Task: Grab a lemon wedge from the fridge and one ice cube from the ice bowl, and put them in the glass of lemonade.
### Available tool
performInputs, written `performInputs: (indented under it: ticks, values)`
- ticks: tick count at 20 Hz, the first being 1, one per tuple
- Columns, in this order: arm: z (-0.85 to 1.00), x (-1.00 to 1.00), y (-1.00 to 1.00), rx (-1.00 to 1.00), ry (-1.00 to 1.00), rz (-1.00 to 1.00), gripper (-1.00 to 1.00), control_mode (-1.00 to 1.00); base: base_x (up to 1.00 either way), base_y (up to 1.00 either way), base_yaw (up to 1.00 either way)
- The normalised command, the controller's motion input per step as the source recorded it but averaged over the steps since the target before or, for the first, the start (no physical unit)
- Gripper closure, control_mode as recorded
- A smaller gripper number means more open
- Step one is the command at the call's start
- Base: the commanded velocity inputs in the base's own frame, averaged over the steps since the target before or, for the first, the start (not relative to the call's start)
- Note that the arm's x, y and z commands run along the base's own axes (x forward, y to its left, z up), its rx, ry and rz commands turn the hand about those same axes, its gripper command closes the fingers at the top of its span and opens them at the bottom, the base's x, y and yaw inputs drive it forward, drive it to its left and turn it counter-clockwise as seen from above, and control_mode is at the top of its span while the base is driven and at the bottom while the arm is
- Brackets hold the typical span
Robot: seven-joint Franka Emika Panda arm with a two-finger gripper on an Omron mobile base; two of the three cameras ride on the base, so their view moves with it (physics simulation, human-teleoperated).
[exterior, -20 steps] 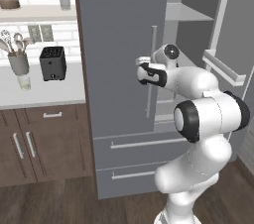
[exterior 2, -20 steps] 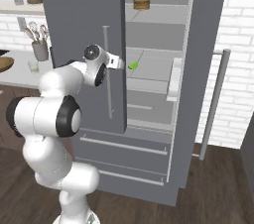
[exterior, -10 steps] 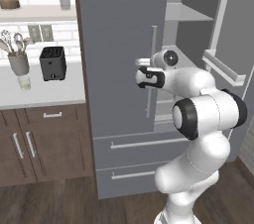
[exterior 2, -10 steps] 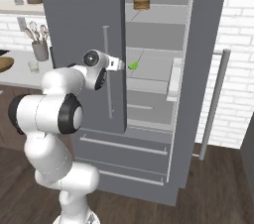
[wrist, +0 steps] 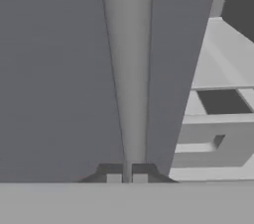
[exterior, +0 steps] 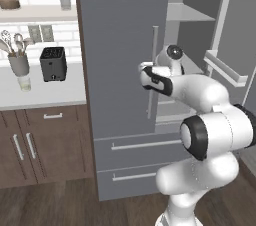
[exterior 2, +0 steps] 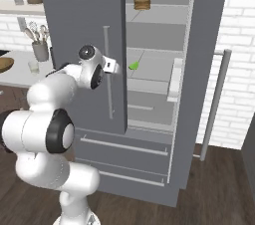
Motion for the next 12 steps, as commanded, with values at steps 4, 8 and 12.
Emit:
performInputs:
  ticks: [4, 8, 12]
  values:
    - [0.52, -1.0, 0.31, 0.01, 0.21, 0.0, 1.0, -1.0, 0.0, 0.0, 0.0]
    - [0.33, -0.8, 0.38, 0.0, 0.03, 0.0, 1.0, -1.0, 0.0, 0.0, 0.0]
    - [0.05, -0.3, 0.05, 0.0, -0.09, -0.02, 1.0, -1.0, 0.0, 0.0, 0.0]
